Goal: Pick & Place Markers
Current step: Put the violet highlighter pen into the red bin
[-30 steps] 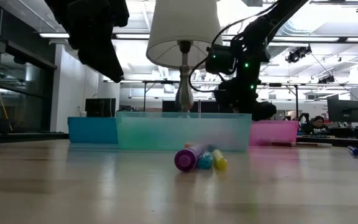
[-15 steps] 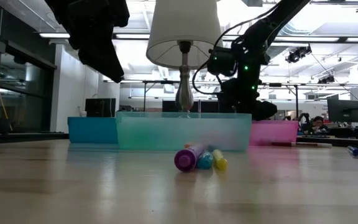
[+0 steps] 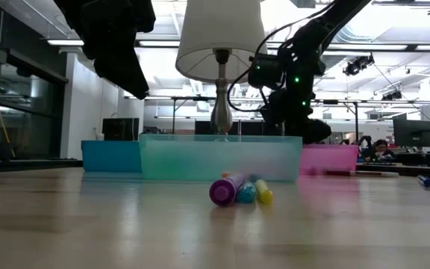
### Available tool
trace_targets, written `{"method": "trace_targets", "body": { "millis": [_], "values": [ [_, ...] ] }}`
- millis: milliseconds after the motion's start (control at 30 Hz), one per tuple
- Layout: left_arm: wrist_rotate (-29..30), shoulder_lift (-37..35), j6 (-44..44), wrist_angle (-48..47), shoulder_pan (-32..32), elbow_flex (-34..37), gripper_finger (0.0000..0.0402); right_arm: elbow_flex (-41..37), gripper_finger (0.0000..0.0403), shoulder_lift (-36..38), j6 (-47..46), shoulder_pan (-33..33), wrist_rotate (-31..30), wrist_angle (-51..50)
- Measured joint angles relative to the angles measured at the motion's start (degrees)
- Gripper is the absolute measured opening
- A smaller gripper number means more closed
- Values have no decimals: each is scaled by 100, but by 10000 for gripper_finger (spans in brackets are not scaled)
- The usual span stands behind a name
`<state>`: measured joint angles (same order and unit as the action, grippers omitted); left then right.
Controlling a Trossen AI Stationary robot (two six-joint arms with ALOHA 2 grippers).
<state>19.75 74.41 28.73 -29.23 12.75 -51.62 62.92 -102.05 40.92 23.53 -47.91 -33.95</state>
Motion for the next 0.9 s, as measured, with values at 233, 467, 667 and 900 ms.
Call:
{"method": "trace_targets", "body": {
  "millis": [233, 467, 667, 900],
  "values": [
    [-2, 0, 24, 13, 0, 0, 193, 0, 208, 304, -871, -138, -210, -400],
    [-7, 0, 153, 35, 0, 0, 193, 0, 209, 670, -2549, -402, -82, -1617],
    [-112, 0, 537, 116, 0, 0, 193, -2, 209, 1315, -4677, -856, 485, -2732],
    [-430, 96, 1334, 914, 2, 0, 193, -2, 209, 2391, -7052, -1456, 1913, -3322]
  ]
}}
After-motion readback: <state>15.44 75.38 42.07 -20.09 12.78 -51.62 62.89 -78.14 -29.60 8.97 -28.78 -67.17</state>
